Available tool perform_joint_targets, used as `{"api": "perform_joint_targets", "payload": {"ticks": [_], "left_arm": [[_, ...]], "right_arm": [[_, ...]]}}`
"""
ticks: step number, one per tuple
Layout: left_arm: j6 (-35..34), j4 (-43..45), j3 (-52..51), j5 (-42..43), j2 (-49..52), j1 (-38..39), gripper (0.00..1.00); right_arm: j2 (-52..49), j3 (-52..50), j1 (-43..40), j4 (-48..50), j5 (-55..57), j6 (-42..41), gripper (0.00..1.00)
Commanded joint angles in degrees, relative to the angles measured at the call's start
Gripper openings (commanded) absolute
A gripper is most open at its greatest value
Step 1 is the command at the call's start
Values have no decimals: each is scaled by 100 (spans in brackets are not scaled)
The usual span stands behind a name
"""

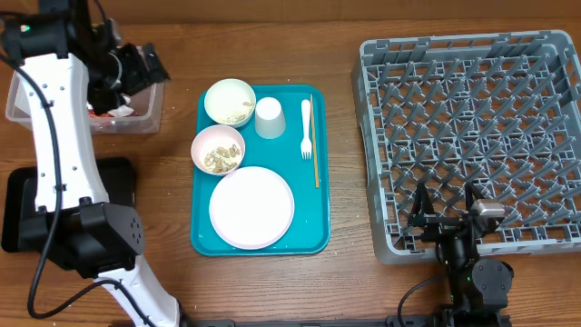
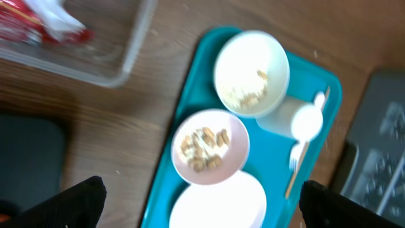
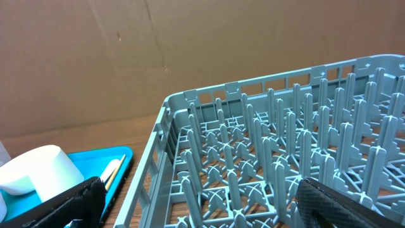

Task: Sort waste into correct bins and load items into the dishwasher rack
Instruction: 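Move the left gripper back over the bowls on the teal tray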

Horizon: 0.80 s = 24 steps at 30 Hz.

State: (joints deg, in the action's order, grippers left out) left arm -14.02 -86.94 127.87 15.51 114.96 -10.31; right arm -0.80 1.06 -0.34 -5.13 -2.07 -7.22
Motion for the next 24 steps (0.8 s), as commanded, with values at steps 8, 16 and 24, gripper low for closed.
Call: {"api": "perform_joint_targets", "payload": {"ticks": [8, 16, 24], "left_arm": [[636, -697, 59, 356, -151, 1355, 100], [634, -621, 59, 286, -151, 2199, 100], [632, -540, 48, -37, -114, 2771, 100]], "right_arm": [[63, -61, -15, 39, 52, 17, 100], [63, -61, -15, 39, 52, 17, 100], [63, -61, -15, 39, 52, 17, 100]]}}
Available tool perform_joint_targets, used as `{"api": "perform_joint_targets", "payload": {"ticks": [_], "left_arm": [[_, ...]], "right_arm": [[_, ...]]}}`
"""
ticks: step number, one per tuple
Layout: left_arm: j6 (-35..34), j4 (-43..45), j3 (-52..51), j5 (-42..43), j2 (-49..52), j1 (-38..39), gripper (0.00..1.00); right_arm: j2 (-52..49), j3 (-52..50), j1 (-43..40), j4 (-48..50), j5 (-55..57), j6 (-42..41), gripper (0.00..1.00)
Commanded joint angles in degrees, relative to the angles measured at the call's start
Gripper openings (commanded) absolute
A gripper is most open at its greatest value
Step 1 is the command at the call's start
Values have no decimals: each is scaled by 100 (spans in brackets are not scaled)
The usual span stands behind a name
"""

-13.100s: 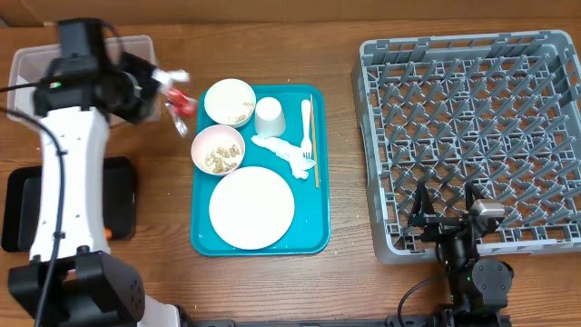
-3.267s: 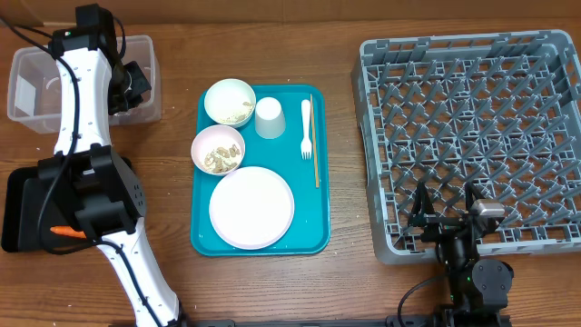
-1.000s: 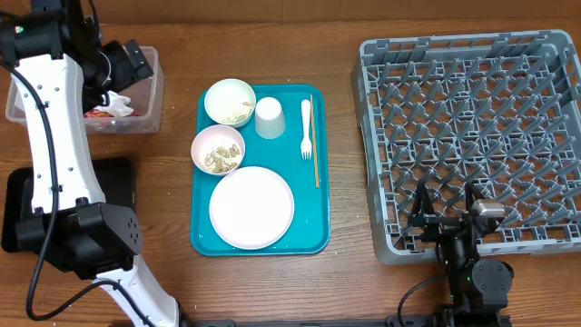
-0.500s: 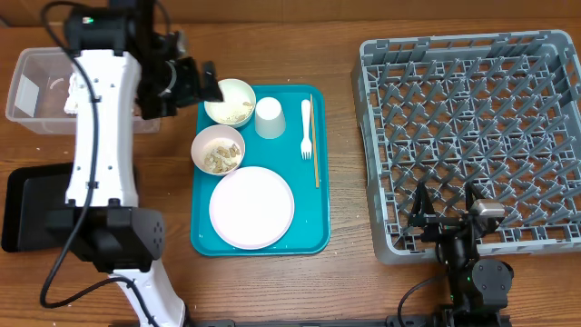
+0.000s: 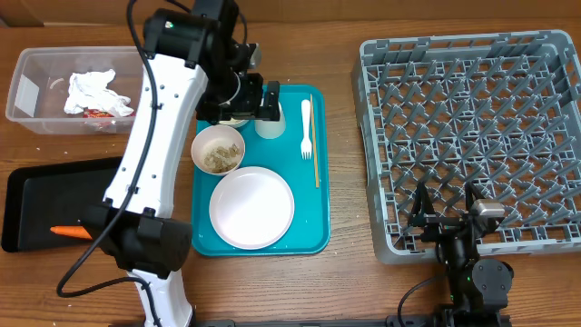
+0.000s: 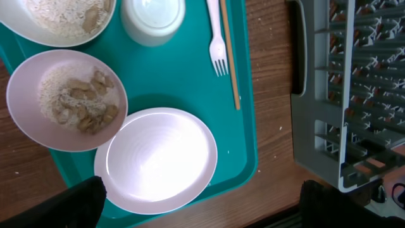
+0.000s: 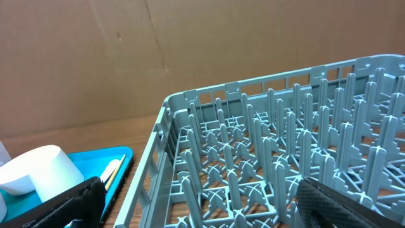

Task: Sort waste into correct bins and load items into the dishwasher rack
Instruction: 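Move the left gripper back over the bowls on the teal tray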

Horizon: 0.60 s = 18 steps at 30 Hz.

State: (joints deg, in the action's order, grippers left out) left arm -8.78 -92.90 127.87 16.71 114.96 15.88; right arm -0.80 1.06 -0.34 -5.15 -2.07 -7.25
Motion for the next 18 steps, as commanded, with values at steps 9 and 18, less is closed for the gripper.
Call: {"api": "perform_joint_targets", "payload": {"ticks": [9, 18], "left_arm": [[94, 295, 46, -343, -85, 328, 100], [-61, 1287, -590, -555, -52, 337, 100]], "right_arm": [[63, -61, -15, 42, 52, 20, 100], [63, -61, -15, 42, 52, 20, 100]]}}
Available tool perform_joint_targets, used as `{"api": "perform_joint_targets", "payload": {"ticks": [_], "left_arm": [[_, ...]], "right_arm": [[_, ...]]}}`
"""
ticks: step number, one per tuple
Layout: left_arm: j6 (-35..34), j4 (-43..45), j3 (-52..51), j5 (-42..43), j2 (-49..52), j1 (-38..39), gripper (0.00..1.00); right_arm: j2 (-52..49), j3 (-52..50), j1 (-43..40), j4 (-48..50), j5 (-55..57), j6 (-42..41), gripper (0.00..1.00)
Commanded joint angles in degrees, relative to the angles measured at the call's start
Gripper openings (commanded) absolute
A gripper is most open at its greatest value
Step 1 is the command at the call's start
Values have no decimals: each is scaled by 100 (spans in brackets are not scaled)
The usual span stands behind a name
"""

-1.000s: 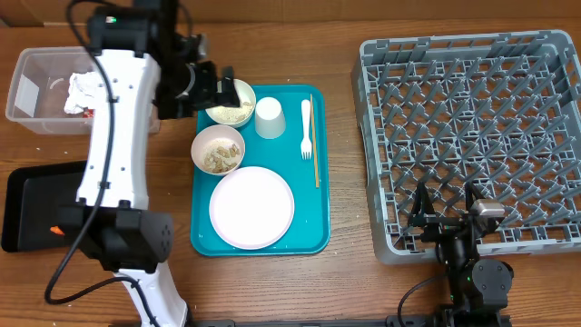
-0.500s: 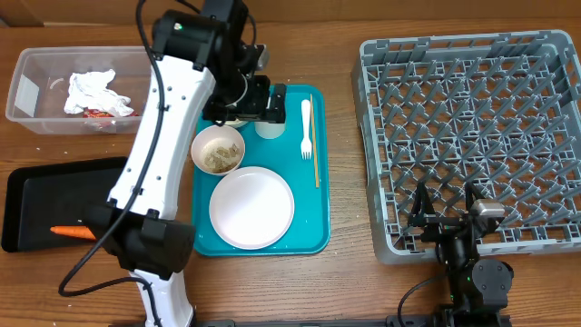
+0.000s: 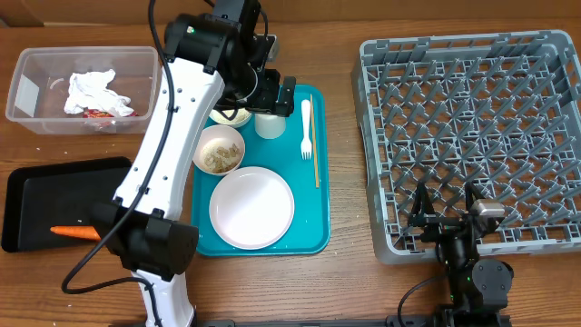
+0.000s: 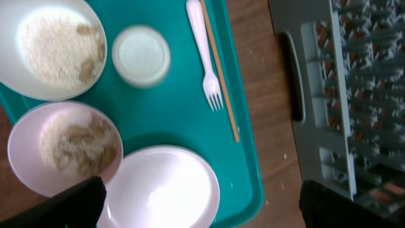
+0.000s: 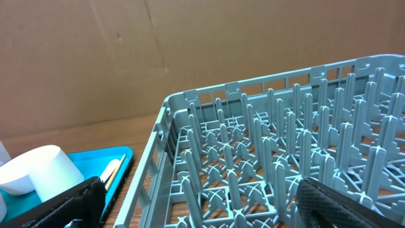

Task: Sort waste into correct bins and load items into the dishwasher rack
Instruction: 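Move the left gripper back over the bowls on the teal tray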

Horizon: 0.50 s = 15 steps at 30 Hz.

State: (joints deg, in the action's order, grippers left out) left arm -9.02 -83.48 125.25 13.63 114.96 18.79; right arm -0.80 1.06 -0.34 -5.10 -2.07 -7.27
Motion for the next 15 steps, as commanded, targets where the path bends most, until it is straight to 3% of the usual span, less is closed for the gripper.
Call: {"api": "perform_joint_targets", "payload": {"ticks": [1, 5, 8, 15], "left_arm": [[-15, 507, -415, -350, -37, 46, 100], [81, 1622, -863, -964, 94, 42, 100], [284, 2153, -951, -960, 289, 48, 100], [393, 2216, -951, -966, 997, 146, 100]], "right_arm": [[63, -61, -15, 37, 52, 22, 100], [63, -61, -15, 37, 52, 22, 100], [63, -61, -15, 37, 52, 22, 100], [63, -61, -15, 37, 52, 22, 100]]}}
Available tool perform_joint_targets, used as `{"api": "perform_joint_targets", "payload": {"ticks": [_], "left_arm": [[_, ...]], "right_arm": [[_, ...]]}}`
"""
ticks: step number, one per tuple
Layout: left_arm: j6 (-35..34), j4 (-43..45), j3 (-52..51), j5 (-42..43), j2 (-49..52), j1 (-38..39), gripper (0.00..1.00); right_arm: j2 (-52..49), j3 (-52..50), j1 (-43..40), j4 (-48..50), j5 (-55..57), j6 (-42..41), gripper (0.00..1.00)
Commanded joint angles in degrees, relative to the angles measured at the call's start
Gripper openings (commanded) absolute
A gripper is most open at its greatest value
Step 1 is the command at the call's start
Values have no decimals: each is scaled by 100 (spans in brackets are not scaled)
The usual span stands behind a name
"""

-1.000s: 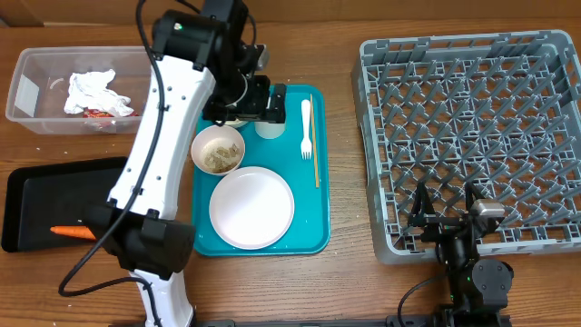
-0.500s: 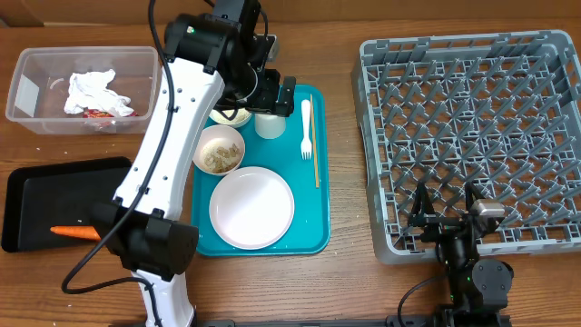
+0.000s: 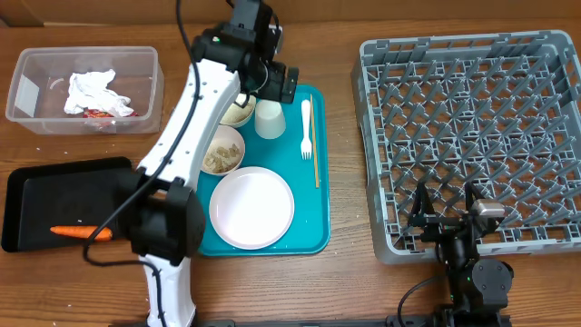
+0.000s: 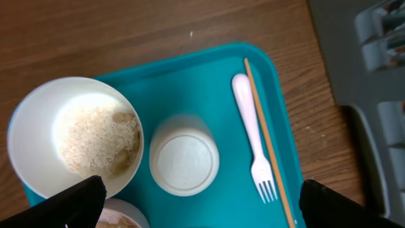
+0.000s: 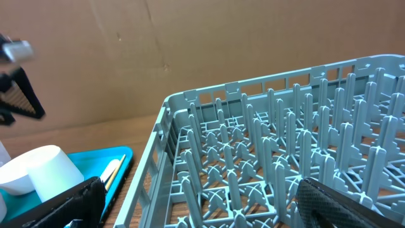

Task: Sort waste into correct bins and load items into the dishwasher rack
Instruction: 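Move the left gripper back over the bowls on the teal tray, then grasp the white cup on the teal tray with the left gripper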

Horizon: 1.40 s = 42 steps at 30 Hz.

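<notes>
A teal tray (image 3: pixel 316 229) holds an upturned white cup (image 3: pixel 270 118) (image 4: pixel 185 163), a white bowl of rice (image 4: pixel 76 136), a pink bowl of scraps (image 3: pixel 221 150), a white plate (image 3: pixel 251 207), a white fork (image 3: pixel 306 127) (image 4: pixel 253 142) and a wooden chopstick (image 3: pixel 314 150) (image 4: pixel 269 149). My left gripper (image 3: pixel 280 82) (image 4: pixel 199 202) hangs open above the cup and holds nothing. The grey dishwasher rack (image 3: pixel 472 136) (image 5: pixel 285 145) stands at the right. My right gripper (image 3: pixel 445 220) (image 5: pixel 199 202) rests open at the rack's near edge.
A clear bin (image 3: pixel 145 113) with crumpled paper and a red wrapper sits at the far left. Below it lies a black tray (image 3: pixel 45 191) with a carrot (image 3: pixel 77 232). My left arm reaches across the tray's left side, over part of the rice bowl.
My left gripper, still open, has shifted toward the tray's far end. The cup and rice bowl now sit right below it. The right arm and everything on the tray are unmoved.
My left gripper was open over the clear bin at the far left. Then it stood above the tray near the bowls, then nearer the cup, and now it is above the cup at the far end. The right gripper stayed by the rack.
</notes>
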State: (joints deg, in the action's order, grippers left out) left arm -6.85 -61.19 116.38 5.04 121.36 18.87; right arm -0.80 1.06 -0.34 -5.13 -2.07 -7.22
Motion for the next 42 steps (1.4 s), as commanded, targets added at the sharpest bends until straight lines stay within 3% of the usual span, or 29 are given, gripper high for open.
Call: {"api": "perform_joint_targets", "payload": {"ticks": [1, 4, 21, 36, 42], "left_arm": [[179, -4, -63, -157, 417, 160, 100], [173, 11, -63, -597, 590, 286, 100], [90, -175, -72, -612, 1086, 328, 98], [81, -264, -26, -855, 1084, 328, 47], [-549, -1021, 750, -763, 1073, 328, 26]], "right_arm": [[63, -61, -15, 39, 52, 17, 100], [63, -61, -15, 39, 52, 17, 100], [63, -61, -15, 39, 52, 17, 100], [63, -61, -15, 39, 52, 17, 100], [63, -61, -15, 39, 52, 17, 100]]}}
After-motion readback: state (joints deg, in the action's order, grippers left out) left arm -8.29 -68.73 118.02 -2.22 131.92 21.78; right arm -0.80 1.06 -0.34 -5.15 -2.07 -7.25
